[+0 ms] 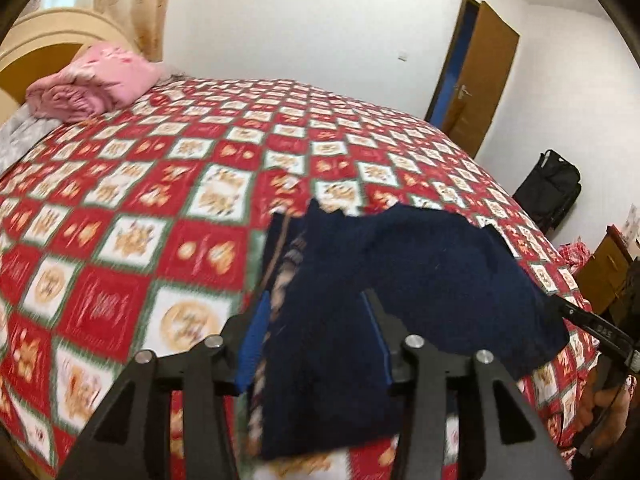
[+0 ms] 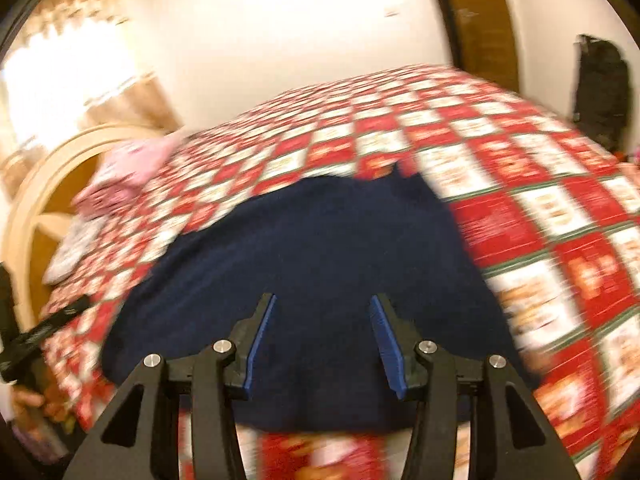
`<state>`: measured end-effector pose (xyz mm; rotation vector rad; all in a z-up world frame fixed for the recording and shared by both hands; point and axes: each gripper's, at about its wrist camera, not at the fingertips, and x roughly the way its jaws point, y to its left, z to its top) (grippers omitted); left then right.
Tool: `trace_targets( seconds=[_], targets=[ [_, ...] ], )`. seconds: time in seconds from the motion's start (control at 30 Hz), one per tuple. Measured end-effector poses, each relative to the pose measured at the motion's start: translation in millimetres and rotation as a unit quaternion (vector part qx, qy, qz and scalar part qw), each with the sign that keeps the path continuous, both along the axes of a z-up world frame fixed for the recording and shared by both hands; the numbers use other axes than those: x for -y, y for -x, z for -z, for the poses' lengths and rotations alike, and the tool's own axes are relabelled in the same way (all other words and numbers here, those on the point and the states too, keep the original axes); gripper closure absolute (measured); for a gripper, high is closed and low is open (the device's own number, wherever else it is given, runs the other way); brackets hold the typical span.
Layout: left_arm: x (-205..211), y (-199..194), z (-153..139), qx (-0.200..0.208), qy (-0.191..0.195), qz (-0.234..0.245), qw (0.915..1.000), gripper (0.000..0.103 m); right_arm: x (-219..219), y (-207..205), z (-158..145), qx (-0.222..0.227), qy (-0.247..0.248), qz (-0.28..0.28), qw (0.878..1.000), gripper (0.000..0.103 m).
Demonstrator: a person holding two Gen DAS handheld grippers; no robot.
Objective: Fold small clothes
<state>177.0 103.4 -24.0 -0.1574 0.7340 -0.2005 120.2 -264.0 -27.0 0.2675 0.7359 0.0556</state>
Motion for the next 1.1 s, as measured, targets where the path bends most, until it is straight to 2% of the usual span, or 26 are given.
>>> trace_targets(
  seconds=[0.07, 0.13, 0.27, 0.37, 0.4, 0.43, 0.47, 0.5, 0.57, 0.6, 0.67, 0.7, 0.77, 0.9, 0.97, 1.0, 1.07, 1.1],
  targets=[
    [18.1, -21.2, 0.1, -0.001, -0.01, 0.006, 0.9999, 0.054, 17.1, -17.5, 2.0, -0.013, 0.015, 0.02, 1.0, 0.054],
    [30.7, -37.7, -0.1, -0.007, -0.016, 0.009, 0.9998, 0.054, 23.5, -41.9, -3.9, -0.02, 0.029, 0.01, 0.999, 0.055],
    [42.2, -82.2, 6.4, -0.037, -0.03, -0.02, 0.9987, 0.054, 29.2, -99.3, -14.3, -0.036, 0.081, 0.008, 0.996, 0.055],
    [38.5, -107.2, 13.8, -0.057, -0.034, -0.056, 0.9962, 0.054, 33.7, -138.2, 1.0, -0.067, 0.11, 0.022, 0.991, 0.055],
    [35.6, -117.0, 19.6, -0.067, -0.033, -0.073, 0.9946, 0.054, 35.9, -152.7, 13.3, -0.089, 0.121, 0.027, 0.988, 0.061],
    [34.8, -123.5, 25.1, -0.077, -0.033, -0.079, 0.9933, 0.054, 39.3, -160.2, 24.3, -0.105, 0.123, 0.031, 0.986, 0.079],
    [35.6, -130.9, 33.5, -0.09, -0.037, -0.079, 0.9921, 0.054, 41.5, -167.0, 36.0, -0.123, 0.123, 0.03, 0.984, 0.087],
    [37.4, -137.2, 40.9, -0.099, -0.044, -0.079, 0.991, 0.054, 42.7, -170.5, 44.1, -0.133, 0.132, 0.033, 0.982, 0.089],
    [33.9, -147.5, 56.2, -0.116, -0.068, -0.106, 0.9853, 0.053, 47.5, -165.8, 48.9, -0.11, 0.153, 0.048, 0.981, 0.09],
    [27.2, -153.1, 65.8, -0.124, -0.068, -0.122, 0.9823, 0.05, 51.5, -162.4, 49.3, -0.106, 0.144, 0.057, 0.982, 0.09],
    [7.7, -157.4, 75.0, -0.117, -0.025, -0.15, 0.9813, 0.043, 66.2, -153.9, 50.1, -0.093, 0.104, 0.084, 0.987, 0.093],
    [2.8, -158.8, 76.4, -0.12, -0.016, -0.164, 0.979, 0.041, 70.5, -152.0, 50.6, -0.09, 0.088, 0.093, 0.988, 0.093],
    [-7.0, -161.1, 78.6, -0.123, 0.007, -0.179, 0.9761, 0.041, 75.2, -149.4, 52.0, -0.083, 0.059, 0.109, 0.989, 0.093],
    [-7.3, -165.3, 76.5, -0.131, 0.002, -0.177, 0.9756, 0.041, 73.1, -152.2, 52.9, -0.077, 0.034, 0.096, 0.992, 0.086],
    [-4.4, -161.2, 69.8, -0.134, 0.002, -0.158, 0.9783, 0.042, 77.7, -147.8, 45.5, -0.083, 0.005, 0.074, 0.994, 0.086],
    [-2.7, -155.4, 63.8, -0.13, 0.002, -0.146, 0.9807, 0.042, 83.7, -133.0, 35.3, -0.069, -0.017, 0.079, 0.994, 0.086],
    [2.9, -137.9, 50.8, -0.111, 0.001, -0.122, 0.9864, 0.041, 91.7, -100.5, 19.1, -0.029, -0.058, 0.087, 0.994, 0.077],
    [7.6, -122.2, 43.9, -0.097, -0.004, -0.11, 0.9891, 0.039, 94.8, -86.9, 14.9, -0.02, -0.074, 0.087, 0.993, 0.054]
  ],
)
